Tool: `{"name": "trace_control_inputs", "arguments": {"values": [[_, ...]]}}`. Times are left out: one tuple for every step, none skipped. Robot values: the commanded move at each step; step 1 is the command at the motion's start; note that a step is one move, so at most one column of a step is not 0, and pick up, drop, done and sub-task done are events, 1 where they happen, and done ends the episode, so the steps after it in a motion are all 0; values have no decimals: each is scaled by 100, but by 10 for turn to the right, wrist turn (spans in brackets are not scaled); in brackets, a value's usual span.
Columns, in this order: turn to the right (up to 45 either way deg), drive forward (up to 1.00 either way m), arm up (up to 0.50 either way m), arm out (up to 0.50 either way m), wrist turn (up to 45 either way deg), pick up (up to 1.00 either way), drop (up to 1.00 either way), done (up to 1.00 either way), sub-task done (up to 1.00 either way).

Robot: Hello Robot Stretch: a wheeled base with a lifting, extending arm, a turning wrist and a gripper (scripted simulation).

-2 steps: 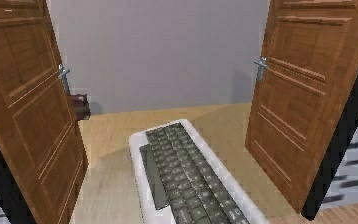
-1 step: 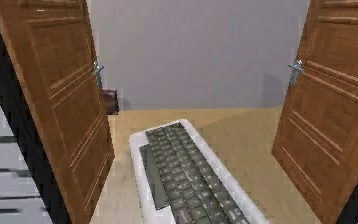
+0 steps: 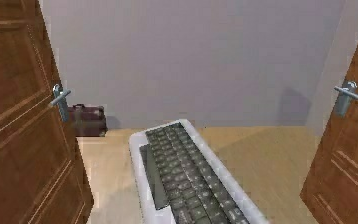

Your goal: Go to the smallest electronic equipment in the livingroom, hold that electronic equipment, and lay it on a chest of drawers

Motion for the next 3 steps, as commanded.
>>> {"name": "trace_control_inputs", "arguments": {"values": [[0, 100, 0, 0, 0, 0, 0, 0, 0], [-60, 0, 0, 0, 0, 0, 0, 0, 0], [0, 45, 0, 0, 0, 0, 0, 0, 0]]}}
